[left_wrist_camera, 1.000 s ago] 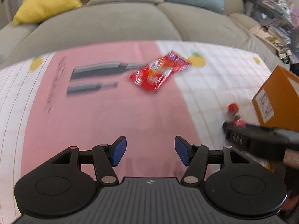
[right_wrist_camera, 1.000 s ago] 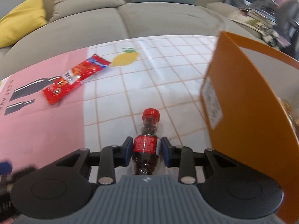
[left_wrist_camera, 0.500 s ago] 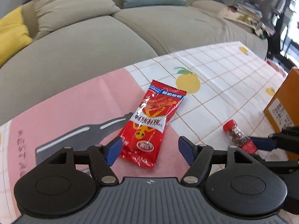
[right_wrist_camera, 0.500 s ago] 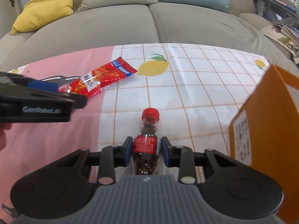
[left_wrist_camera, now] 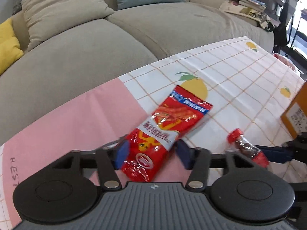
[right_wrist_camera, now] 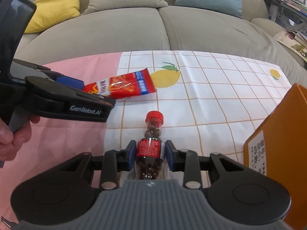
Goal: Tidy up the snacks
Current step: 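Lift the bottle and spicy-strip bag and carry them over the orange box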
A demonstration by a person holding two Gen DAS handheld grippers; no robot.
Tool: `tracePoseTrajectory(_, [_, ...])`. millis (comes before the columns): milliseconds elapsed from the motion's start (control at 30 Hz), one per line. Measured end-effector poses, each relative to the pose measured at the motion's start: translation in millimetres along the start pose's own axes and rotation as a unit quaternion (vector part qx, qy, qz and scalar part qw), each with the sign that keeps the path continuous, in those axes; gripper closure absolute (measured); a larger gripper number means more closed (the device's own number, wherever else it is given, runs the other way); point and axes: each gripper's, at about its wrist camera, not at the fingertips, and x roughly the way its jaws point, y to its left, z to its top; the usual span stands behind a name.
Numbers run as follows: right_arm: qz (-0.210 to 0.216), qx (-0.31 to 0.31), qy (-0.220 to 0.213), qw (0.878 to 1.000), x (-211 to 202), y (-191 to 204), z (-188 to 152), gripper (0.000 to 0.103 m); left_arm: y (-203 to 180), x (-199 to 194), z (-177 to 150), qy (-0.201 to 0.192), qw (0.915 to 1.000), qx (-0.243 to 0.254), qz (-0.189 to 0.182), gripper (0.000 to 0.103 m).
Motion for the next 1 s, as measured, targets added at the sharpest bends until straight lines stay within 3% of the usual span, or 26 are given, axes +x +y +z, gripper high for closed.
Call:
tracePoseTrajectory(67, [0.001, -0.001, -0.001, 1.0, -0.7, -0.5, -0.4, 0.072, -8.0, -4.6, -4.0, 0.0, 1.0, 0.006, 0.007, 0.063])
tracePoseTrajectory(133, [0.002, -0.001, 0.002, 1.0, -1.9, -1.2, -0.3, 0.072, -17.8, -11.4, -10.2, 0.006, 0.9998, 0.012, 0.016, 0.068])
tracePoseTrajectory(467, [0.011, -0.007, 0.015, 1.0, -23.4, -7.8, -20.7, 0.072, -55.1, -65.3, -68.8, 0.042, 0.9952, -0.059, 0.065, 0.074])
tracePoseTrajectory(667, [0.036, -0.053, 0.024, 0.998, -57.2, -0.4, -63.1, 0.072, -81.4, -106.8, -111.2, 0.086, 0.9797, -0.151, 0.099, 0.074])
tracePoseTrajectory(800, [0.053, -0.073, 0.043, 0.995, -81.7, 2.6, -90.4, 0.072, -90.7, -130.5, -132.4, 0.116, 0.9641, -0.22, 0.093, 0.074])
tracePoseTrajectory(1000, [0.063, -0.078, 0.059, 0.993, -114.7, -7.6, -129.4, 0.072, -117.5, -156.9, -163.2, 0.153, 0.9554, -0.235, 0.092, 0.074])
